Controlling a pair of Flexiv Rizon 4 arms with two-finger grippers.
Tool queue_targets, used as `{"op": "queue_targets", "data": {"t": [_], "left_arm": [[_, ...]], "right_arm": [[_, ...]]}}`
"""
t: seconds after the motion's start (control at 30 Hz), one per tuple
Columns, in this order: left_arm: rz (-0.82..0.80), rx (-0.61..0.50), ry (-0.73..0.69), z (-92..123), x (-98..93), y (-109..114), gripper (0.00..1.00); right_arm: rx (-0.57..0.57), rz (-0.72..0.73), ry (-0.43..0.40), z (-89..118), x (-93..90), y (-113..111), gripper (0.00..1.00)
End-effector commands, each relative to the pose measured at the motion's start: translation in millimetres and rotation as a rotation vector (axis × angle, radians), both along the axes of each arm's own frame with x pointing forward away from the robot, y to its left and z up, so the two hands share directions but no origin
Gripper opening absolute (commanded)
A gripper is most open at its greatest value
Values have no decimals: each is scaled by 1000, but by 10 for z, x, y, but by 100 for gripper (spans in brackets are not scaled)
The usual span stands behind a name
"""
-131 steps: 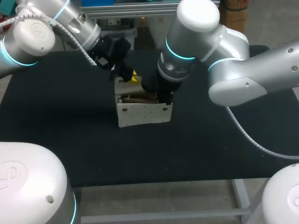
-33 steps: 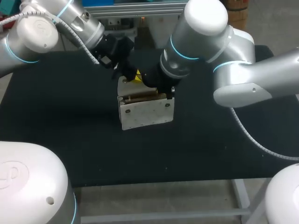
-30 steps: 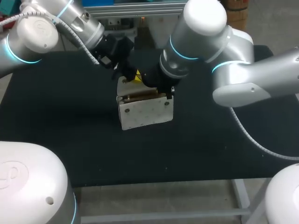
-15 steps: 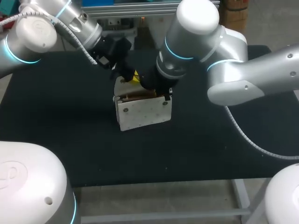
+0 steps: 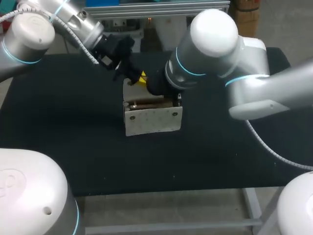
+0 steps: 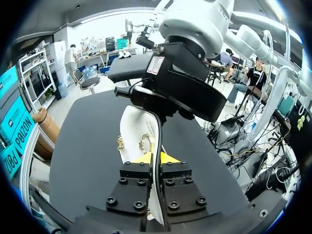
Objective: Pick up the bag, open it, inspect its contents, close it, and place it on the opposite side
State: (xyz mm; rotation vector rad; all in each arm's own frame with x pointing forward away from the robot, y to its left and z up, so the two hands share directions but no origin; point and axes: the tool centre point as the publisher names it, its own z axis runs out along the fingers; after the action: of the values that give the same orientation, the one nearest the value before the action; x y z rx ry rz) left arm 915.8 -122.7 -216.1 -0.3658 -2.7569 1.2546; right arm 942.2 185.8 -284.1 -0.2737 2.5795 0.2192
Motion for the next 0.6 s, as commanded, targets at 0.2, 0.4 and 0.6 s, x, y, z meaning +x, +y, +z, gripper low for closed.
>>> {"op": "queue_targets", "data": {"t": [0.2, 0.4, 0.6], "left_arm": [[-62, -79, 122, -98, 174, 20, 0], [-24, -49, 80, -104, 173, 37, 0], [36, -12, -22, -65, 208, 22, 0]], "right_arm": [[28, -6, -76, -38, -41, 2, 0], [31, -8, -88, -8, -49, -10, 0], [47, -16, -116, 81, -70, -52, 0]]}}
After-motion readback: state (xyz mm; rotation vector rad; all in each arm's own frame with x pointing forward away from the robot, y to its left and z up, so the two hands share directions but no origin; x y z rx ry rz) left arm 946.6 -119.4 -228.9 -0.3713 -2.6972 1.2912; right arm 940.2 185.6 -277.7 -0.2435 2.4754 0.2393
